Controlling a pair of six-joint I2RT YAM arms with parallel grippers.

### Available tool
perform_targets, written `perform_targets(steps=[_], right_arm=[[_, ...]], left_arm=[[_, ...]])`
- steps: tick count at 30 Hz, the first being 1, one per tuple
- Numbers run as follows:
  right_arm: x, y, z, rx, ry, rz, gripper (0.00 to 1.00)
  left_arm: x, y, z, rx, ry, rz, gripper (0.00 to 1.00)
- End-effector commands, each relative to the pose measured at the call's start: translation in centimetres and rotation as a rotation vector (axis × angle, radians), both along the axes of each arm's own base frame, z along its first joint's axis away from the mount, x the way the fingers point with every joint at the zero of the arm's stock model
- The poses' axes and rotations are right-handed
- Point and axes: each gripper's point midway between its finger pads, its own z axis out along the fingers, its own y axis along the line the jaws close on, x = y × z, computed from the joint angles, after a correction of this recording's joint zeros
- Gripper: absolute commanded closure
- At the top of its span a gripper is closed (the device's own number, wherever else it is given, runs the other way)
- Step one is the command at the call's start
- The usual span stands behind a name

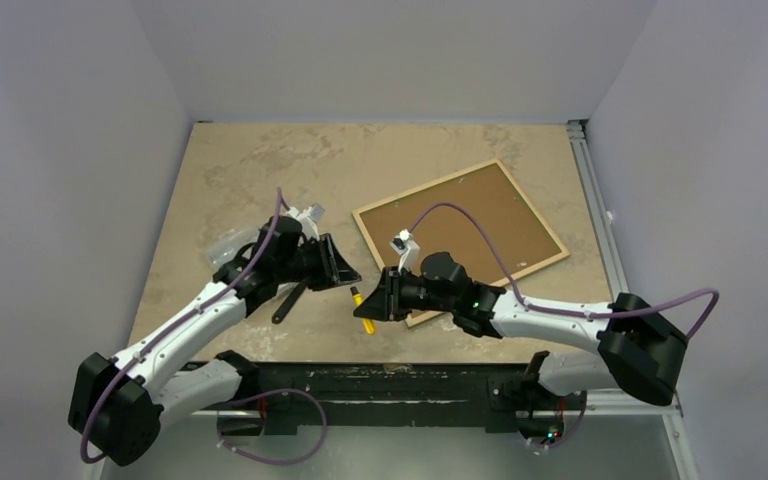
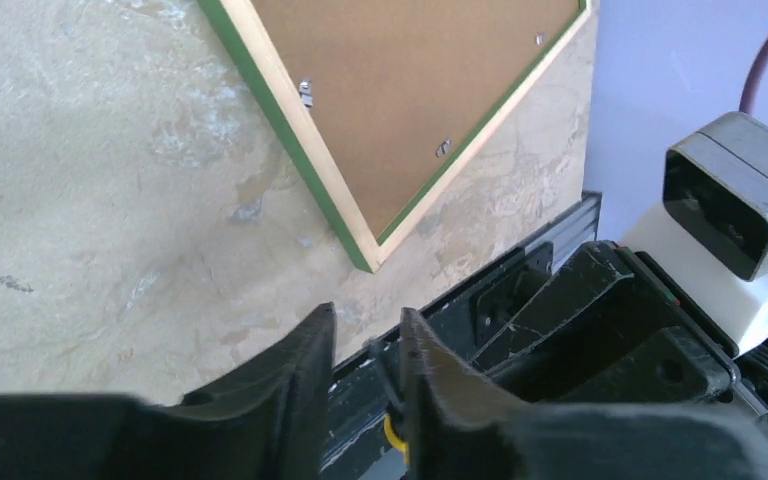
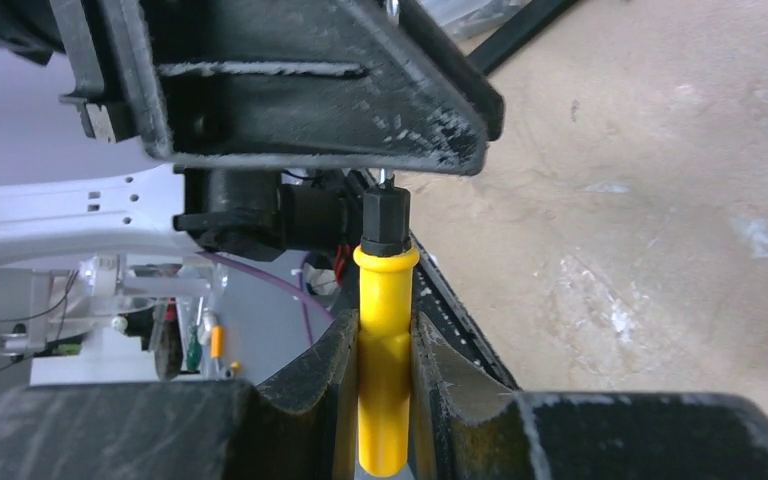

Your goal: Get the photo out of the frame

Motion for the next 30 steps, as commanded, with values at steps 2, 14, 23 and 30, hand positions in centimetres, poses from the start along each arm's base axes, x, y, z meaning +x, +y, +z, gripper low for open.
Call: perform_targets(steps=[2, 14, 23, 30], right_arm=[[-0.1, 0.7, 4.2, 0.130, -0.040, -0.022, 1.00], [5.0, -6.0, 3.3, -0.211, -0.552, -0.276, 0.21], [6.5, -8.9, 2.4, -0.542, -1.004, -0.268, 0.33], [3.8, -5.8, 4.2, -0.294, -0.994, -0.220, 0.36]], left_arm=[[1.2, -1.5, 3.4, -0.089, 0.016, -0.044, 1.00], [1.0, -1.2, 4.4, -0.407, 0.638, 0.129, 1.00], [1.1, -1.0, 5.4, -0.498, 0.789, 0.110, 1.00], [1.9, -0.9, 4.8, -0.495, 0.807, 0.172, 1.00]])
